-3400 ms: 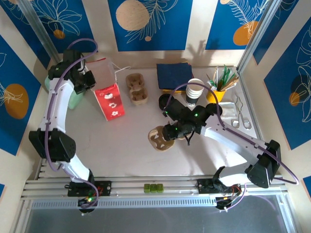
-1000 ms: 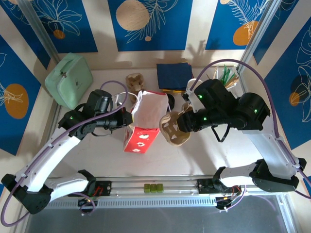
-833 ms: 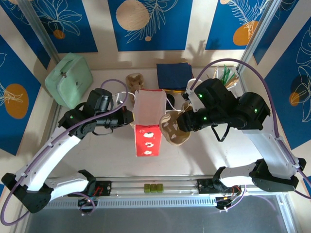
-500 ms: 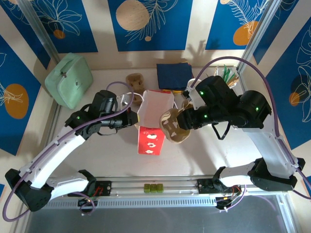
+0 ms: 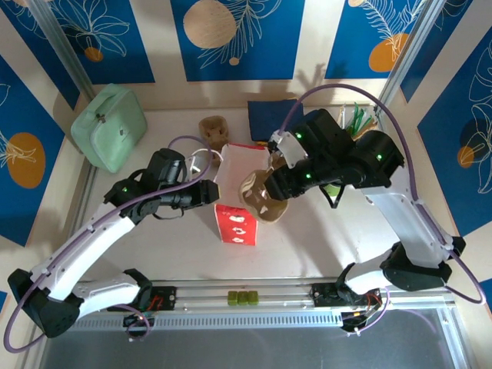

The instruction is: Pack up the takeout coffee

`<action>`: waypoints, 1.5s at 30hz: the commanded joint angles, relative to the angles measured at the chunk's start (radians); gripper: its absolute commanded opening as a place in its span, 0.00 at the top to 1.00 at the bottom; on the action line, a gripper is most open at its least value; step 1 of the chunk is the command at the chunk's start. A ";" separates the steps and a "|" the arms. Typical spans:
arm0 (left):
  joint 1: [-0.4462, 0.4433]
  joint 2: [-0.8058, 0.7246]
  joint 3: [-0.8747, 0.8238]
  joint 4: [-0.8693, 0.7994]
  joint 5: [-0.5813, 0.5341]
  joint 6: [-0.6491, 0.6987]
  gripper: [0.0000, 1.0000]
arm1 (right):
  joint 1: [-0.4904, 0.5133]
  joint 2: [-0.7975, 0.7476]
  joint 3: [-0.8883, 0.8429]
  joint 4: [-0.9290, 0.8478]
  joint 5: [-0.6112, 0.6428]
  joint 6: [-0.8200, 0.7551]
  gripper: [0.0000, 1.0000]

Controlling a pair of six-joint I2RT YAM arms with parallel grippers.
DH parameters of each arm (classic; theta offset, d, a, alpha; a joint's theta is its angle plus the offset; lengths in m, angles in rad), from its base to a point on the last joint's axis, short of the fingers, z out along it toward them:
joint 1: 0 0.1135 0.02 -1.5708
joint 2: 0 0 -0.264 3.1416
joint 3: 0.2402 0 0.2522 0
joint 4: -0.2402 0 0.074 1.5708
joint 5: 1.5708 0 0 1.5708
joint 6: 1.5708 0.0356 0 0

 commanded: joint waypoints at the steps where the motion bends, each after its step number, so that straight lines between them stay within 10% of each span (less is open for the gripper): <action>1: -0.005 -0.029 0.060 -0.071 -0.044 0.044 0.59 | -0.021 0.027 0.034 0.060 -0.089 -0.152 0.57; 24: 0.013 -0.171 0.092 -0.171 -0.154 0.042 0.49 | -0.007 0.251 0.069 0.161 0.403 -0.586 0.55; 45: 0.023 -0.231 0.062 -0.187 -0.207 0.031 0.46 | 0.097 0.354 0.034 0.153 0.410 -0.583 0.55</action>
